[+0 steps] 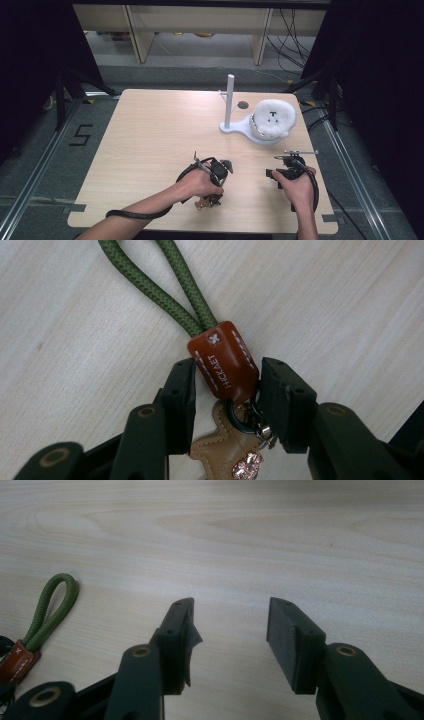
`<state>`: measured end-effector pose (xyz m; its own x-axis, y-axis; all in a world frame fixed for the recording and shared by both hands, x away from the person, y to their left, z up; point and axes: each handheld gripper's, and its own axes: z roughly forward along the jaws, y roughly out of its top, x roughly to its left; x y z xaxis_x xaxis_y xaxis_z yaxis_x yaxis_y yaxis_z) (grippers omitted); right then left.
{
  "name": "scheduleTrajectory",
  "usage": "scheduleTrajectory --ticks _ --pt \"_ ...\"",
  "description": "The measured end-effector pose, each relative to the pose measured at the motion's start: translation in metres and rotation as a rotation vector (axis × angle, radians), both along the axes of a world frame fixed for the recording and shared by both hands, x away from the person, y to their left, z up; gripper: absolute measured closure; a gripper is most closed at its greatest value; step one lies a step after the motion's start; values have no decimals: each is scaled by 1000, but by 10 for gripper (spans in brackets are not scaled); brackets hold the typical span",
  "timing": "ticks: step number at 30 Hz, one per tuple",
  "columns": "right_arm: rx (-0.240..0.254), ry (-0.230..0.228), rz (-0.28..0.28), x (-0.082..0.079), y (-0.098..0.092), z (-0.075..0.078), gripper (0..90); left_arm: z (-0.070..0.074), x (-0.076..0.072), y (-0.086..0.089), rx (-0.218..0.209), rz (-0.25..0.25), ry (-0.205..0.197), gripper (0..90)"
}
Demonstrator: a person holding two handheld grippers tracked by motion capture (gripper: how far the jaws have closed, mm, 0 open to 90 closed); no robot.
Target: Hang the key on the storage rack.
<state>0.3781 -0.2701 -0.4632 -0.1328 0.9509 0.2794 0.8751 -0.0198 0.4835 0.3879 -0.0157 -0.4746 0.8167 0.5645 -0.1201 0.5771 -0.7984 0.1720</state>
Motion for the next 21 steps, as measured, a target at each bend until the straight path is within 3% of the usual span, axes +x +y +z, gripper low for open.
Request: scheduleTrajectory --ticks 4,9,13,16,18,21 --pt "3 2 12 0 0 -1 545 0 0 3 -6 -13 24 656" --pt "4 0 12 1 0 -1 545 0 0 6 -21 -28 27 692" --pt "5 -3 16 1 1 -1 546 1 0 6 -12 -51 20 704" --pt "5 4 15 1 0 0 545 0 -1 6 -32 -58 4 714" --pt "14 14 -24 0 1 0 545 1 -1 8 -28 -80 0 719" --pt "6 -3 -11 -1 -2 1 544 0 -3 9 -40 -90 -11 721"
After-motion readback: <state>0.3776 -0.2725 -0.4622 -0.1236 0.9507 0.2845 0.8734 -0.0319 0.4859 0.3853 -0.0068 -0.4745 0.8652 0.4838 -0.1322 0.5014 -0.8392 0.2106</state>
